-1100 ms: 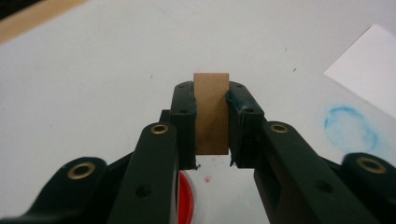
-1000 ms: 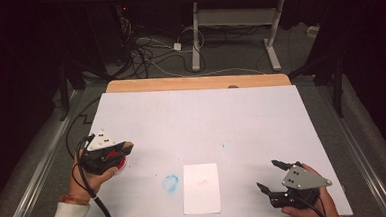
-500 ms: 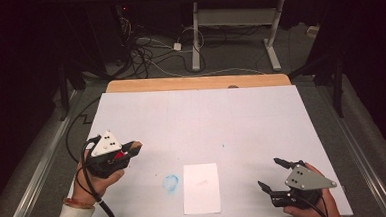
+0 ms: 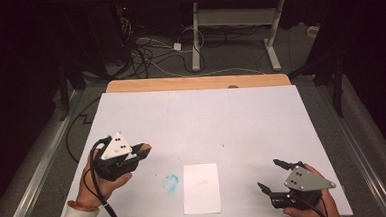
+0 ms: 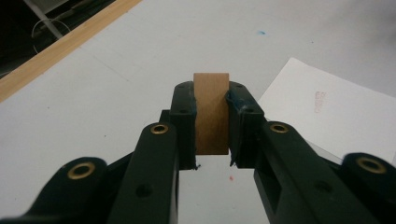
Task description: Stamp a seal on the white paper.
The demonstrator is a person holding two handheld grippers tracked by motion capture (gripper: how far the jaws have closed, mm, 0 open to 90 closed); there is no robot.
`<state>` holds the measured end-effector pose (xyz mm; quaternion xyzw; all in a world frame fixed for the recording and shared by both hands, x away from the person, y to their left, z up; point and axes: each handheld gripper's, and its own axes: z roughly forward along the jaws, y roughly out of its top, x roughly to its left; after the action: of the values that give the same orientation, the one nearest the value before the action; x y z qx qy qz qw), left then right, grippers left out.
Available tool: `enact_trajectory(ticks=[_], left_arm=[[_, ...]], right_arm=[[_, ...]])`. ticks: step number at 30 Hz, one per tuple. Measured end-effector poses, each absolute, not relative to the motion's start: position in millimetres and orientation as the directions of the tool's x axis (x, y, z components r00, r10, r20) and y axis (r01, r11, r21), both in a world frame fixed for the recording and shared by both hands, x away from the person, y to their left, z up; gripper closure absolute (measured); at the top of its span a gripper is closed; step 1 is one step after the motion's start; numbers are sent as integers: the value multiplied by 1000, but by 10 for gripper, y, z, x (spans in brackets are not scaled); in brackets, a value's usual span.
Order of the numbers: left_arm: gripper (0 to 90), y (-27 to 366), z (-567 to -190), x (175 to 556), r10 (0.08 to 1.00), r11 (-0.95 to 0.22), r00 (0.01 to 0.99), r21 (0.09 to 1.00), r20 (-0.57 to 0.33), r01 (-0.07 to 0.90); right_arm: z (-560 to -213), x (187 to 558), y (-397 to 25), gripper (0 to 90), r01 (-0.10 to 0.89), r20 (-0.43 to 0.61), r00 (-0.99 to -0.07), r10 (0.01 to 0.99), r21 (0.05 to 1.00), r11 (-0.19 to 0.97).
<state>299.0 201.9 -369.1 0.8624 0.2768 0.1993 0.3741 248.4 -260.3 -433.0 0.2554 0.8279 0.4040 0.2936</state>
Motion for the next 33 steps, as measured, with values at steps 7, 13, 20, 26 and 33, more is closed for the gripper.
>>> enact_trajectory(ticks=[7,13,20,26,33], left_arm=[[737,1844,-3665,2943,577,-599,803,745,148,293],[737,1653,-3708,2917,522,-633,841,725,142,270],[737,1358,-3823,2893,430,-700,893,673,132,238],[737,1129,-3975,2894,374,-745,920,630,118,222],[736,941,-4140,2910,316,-794,945,571,91,210]], right_arm=[[-4336,2486,-2582,199,186,-280,-704,653,814,550],[-4338,2483,-2577,200,185,-281,-707,649,812,553],[-4359,2486,-2561,200,191,-283,-711,643,803,565],[-4365,2484,-2561,200,194,-278,-714,643,803,564],[-4374,2488,-2562,200,192,-283,-716,638,799,570]])
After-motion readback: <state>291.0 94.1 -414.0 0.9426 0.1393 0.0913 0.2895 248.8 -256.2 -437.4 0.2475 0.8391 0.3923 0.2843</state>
